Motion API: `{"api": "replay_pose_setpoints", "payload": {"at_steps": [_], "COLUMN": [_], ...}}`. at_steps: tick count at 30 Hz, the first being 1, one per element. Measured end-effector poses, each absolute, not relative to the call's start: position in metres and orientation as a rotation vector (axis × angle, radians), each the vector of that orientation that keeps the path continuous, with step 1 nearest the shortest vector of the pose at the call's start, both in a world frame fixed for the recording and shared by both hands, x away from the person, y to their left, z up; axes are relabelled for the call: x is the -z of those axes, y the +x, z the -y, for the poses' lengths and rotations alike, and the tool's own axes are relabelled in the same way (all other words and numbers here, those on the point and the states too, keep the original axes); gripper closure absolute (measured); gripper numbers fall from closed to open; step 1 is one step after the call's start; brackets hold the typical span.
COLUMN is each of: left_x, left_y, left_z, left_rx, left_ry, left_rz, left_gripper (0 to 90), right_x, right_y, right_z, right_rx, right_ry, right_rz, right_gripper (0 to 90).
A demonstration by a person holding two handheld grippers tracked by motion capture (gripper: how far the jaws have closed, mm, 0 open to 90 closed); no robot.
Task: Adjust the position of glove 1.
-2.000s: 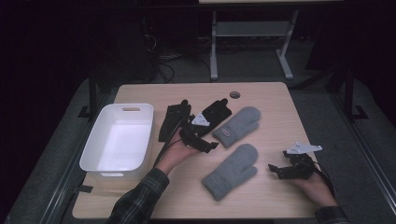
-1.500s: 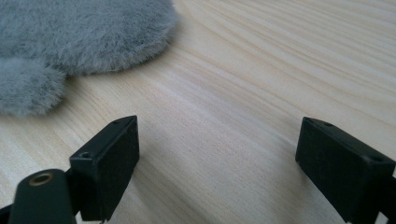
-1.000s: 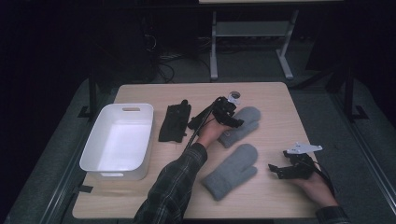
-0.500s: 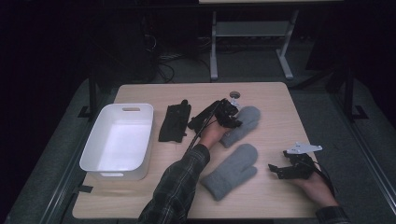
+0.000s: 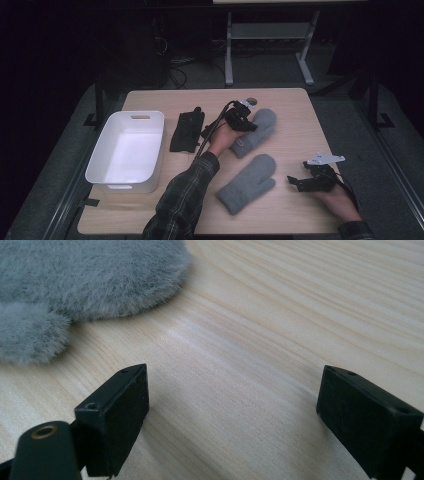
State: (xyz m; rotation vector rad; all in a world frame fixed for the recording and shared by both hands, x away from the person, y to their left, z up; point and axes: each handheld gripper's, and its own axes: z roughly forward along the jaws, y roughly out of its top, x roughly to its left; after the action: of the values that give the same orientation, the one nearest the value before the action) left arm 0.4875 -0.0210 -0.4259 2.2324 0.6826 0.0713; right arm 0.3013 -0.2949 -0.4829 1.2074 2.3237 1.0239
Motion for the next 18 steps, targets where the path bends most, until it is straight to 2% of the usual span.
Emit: {"api": "replay_pose_setpoints", "payload": {"at_steps": [18], "left_x": [0.378], "left_y": [0.442], "left_z": [-0.011], "left_rx": [0.019], "left_ry": [2.217], "left_rz": [-0.736], "left_gripper": [83.0], "right_x": [0.483], "right_y": [0.302], "right_z": [0.295], "right_rx": [-1.021], "right_ry": [1.207], "right_rz": [-2.326], "right_gripper": [13.3]}}
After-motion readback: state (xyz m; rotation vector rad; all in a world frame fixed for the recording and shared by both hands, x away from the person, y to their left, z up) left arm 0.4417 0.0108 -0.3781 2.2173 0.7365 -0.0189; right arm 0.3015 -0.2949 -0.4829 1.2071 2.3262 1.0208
